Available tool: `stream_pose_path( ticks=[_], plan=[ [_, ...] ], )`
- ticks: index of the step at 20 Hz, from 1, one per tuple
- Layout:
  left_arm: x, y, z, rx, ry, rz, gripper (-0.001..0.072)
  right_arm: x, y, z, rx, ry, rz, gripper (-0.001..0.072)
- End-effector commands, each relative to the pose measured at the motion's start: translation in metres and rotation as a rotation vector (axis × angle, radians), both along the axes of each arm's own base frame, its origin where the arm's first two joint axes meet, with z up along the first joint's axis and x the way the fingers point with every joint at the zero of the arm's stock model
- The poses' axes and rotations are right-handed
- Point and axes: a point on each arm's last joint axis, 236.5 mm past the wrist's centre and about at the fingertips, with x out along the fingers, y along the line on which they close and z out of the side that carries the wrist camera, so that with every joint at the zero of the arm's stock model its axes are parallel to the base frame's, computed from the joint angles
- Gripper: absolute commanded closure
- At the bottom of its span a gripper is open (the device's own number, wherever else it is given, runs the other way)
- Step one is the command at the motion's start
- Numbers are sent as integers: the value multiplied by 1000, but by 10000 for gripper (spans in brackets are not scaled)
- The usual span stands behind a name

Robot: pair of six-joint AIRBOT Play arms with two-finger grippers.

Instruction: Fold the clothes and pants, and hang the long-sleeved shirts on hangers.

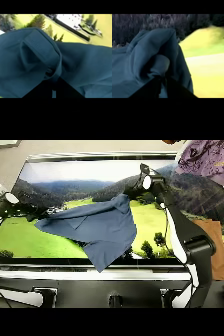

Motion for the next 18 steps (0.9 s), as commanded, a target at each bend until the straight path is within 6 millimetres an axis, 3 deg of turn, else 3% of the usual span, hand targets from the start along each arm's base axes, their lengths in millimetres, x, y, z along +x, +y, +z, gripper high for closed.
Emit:
stream_pose_path(
  ticks=[1, 3, 4, 7, 9, 10, 11, 13, 15, 18],
  plan=[
    [16, 3, -16, -12, 12, 1, 499, -10, 21, -12, 100, 76, 0, 519],
    [21, 12, 7, -8, -6, -1, 103, -23, 12, 6, 127, 118, 17, 273],
    [20, 20, 23, -7, -9, -10, 64, -32, -2, 20, 119, 132, 49, 217],
    [2, 54, 63, -7, -14, 18, 65, -63, -71, 57, 51, 167, 127, 213],
    [-16, 75, 80, -5, -19, 67, 65, -89, -116, 67, 44, 210, 107, 214],
    [-27, 85, 87, -5, -20, 92, 64, -107, -129, 64, 65, 232, 87, 214],
    [-36, 91, 91, -5, -22, 116, 65, -127, -132, 56, 102, 258, 78, 214],
    [-58, 97, 90, -14, -7, 152, 65, -177, -115, 26, 214, 308, 58, 214],
    [-75, 92, 83, -34, 21, 166, 65, -228, -78, -5, 372, 338, 23, 215],
    [-91, 78, 71, -55, 67, 154, 65, -287, -33, -44, 529, 373, -34, 230]
  ],
)
